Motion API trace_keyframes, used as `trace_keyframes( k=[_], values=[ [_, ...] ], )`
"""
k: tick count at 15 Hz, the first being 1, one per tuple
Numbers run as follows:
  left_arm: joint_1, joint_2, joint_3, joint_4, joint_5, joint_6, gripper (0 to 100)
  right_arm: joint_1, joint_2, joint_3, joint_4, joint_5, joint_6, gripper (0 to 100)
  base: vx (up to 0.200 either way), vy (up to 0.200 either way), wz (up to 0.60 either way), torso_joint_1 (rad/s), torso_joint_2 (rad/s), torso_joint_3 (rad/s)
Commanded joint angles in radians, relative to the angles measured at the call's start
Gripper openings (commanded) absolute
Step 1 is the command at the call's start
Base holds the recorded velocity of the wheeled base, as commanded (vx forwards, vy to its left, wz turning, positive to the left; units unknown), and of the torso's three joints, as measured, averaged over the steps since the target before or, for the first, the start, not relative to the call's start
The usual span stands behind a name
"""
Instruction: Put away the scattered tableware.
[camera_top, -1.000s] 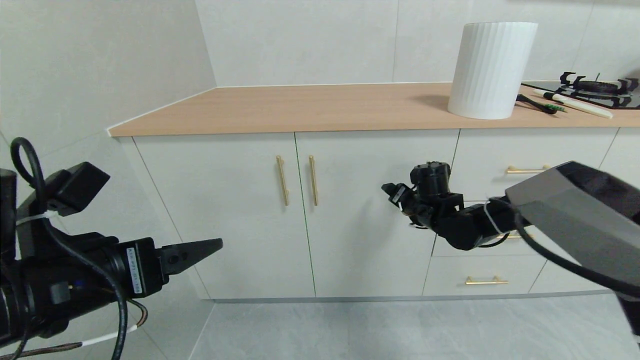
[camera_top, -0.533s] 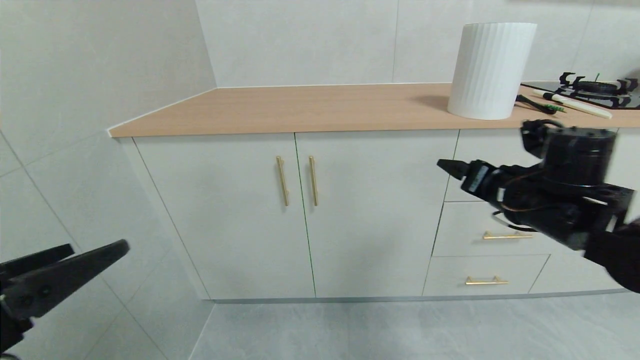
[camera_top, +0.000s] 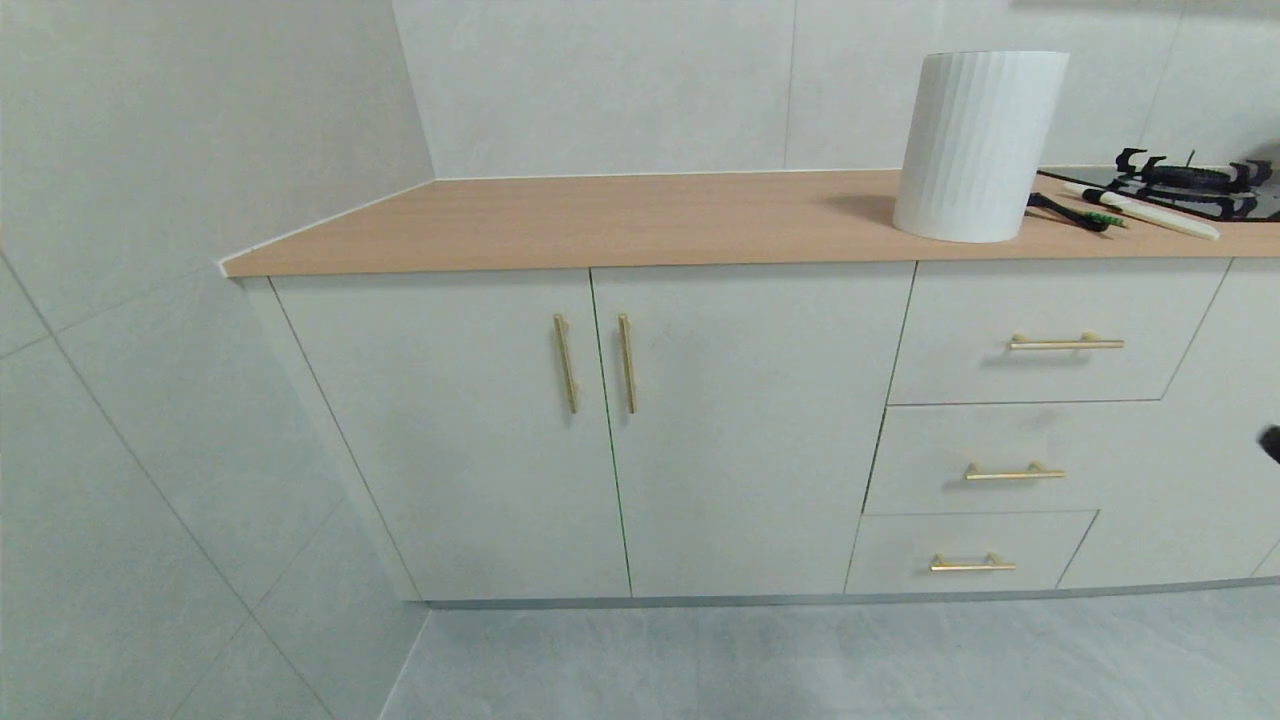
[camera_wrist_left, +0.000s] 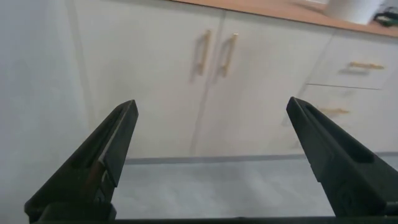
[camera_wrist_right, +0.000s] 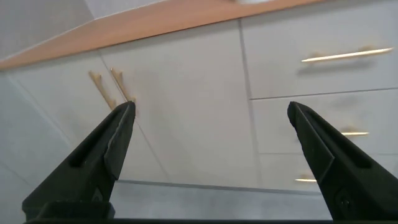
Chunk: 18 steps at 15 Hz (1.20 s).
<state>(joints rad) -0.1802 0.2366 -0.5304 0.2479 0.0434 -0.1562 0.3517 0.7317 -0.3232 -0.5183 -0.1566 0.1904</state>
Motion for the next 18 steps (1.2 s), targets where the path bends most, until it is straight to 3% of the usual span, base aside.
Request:
trace_keyframes(
  k=[1, 2, 4, 6, 7, 9, 11, 12, 13, 14, 16, 18],
  values=[
    [0.042, -0.141, 0.013, 0.034, 0.041, 0.049, 100, -0.082, -0.466, 0.05, 0.296, 0.003, -0.131, 100, 0.0, 0.0, 0.0, 0.0, 0.0, 0.0],
    [0.042, -0.141, 0.021, 0.034, 0.112, 0.05, 100, -0.158, -0.541, 0.05, 0.371, 0.002, -0.151, 100, 0.0, 0.0, 0.0, 0.0, 0.0, 0.0],
    [0.082, -0.141, 0.041, 0.033, 0.121, 0.052, 100, -0.301, -0.634, 0.052, 0.477, 0.008, -0.161, 100, 0.0, 0.0, 0.0, 0.0, 0.0, 0.0],
    [0.153, -0.178, 0.063, 0.036, 0.101, 0.084, 100, -0.361, -0.712, 0.059, 0.523, 0.008, -0.19, 100, 0.0, 0.0, 0.0, 0.0, 0.0, 0.0],
    [0.189, -0.204, 0.096, 0.034, 0.093, 0.109, 100, -0.358, -0.729, 0.075, 0.52, 0.002, -0.193, 100, 0.0, 0.0, 0.0, 0.0, 0.0, 0.0],
    [0.188, -0.224, 0.161, 0.025, 0.098, 0.116, 100, -0.358, -0.729, 0.147, 0.518, 0.008, -0.193, 100, 0.0, 0.0, 0.0, 0.0, 0.0, 0.0],
    [0.183, -0.237, 0.253, -0.027, 0.099, 0.158, 100, -0.358, -0.729, 0.276, 0.472, 0.014, -0.204, 100, 0.0, 0.0, 0.0, 0.0, 0.0, 0.0],
    [0.183, -0.237, 0.253, -0.027, 0.099, 0.158, 100, -0.358, -0.729, 0.276, 0.472, 0.014, -0.204, 100, 0.0, 0.0, 0.0, 0.0, 0.0, 0.0],
    [0.183, -0.237, 0.319, -0.128, 0.095, 0.185, 100, -0.358, -0.729, 0.323, 0.412, 0.015, -0.232, 100, 0.0, 0.0, 0.0, 0.0, 0.0, 0.0],
    [0.183, -0.237, 0.395, -0.217, 0.081, 0.231, 100, -0.358, -0.729, 0.323, 0.442, 0.029, -0.238, 100, 0.0, 0.0, 0.0, 0.0, 0.0, 0.0],
    [0.183, -0.237, 0.53, -0.312, 0.081, 0.25, 100, -0.358, -0.729, 0.323, 0.454, 0.078, -0.247, 100, 0.0, 0.0, 0.0, 0.0, 0.0, 0.0],
    [0.182, -0.237, 0.53, -0.292, 0.061, 0.228, 100, -0.358, -0.729, 0.323, 0.517, 0.155, -0.252, 100, 0.0, 0.0, 0.0, 0.0, 0.0, 0.0]
  ],
)
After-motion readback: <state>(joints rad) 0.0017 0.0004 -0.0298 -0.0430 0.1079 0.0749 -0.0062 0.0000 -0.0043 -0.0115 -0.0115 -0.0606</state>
